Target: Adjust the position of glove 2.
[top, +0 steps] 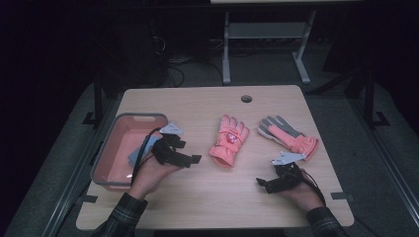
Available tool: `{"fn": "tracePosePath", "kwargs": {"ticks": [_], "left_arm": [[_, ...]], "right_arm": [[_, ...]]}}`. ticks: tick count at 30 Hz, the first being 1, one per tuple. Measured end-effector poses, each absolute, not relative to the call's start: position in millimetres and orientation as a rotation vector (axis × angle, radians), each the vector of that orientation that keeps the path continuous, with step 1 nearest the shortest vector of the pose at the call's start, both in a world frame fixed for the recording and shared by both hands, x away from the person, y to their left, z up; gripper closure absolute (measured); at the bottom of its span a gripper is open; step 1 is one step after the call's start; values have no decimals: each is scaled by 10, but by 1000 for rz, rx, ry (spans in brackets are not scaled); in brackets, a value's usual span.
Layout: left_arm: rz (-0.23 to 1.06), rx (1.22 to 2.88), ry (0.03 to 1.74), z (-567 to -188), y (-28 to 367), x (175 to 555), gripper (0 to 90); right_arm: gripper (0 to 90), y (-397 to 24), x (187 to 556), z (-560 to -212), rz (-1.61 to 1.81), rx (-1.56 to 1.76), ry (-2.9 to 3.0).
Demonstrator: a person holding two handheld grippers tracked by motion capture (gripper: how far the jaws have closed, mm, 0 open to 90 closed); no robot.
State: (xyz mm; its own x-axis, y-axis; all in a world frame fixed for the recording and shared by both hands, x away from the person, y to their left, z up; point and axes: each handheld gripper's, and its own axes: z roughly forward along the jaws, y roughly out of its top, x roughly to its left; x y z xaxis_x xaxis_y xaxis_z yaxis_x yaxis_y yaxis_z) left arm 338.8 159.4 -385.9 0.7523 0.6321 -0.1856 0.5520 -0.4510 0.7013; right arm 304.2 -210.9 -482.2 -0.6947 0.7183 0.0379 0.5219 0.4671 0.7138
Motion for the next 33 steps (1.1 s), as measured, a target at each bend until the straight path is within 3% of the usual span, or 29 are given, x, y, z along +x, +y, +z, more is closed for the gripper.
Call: {"fn": "tracePosePath", "kwargs": {"ticks": [9, 18, 27, 33], "left_arm": [[113, 2235, 818, -4117, 1305, 3218, 135], [144, 2248, 780, -4383, 1324, 3074, 134], [195, 2303, 776, -4620, 1350, 3007, 131], [216, 2306, 752, -4694, 1373, 2961, 123]], "right_arm": [[85, -2108, 3036, -4821, 1054, 1060, 2452], [249, -2115, 3028, -4772, 1052, 1062, 2464], [583, -2104, 3028, -4677, 1086, 1072, 2494], [754, -2102, 3018, -4626, 1105, 1074, 2497]]}}
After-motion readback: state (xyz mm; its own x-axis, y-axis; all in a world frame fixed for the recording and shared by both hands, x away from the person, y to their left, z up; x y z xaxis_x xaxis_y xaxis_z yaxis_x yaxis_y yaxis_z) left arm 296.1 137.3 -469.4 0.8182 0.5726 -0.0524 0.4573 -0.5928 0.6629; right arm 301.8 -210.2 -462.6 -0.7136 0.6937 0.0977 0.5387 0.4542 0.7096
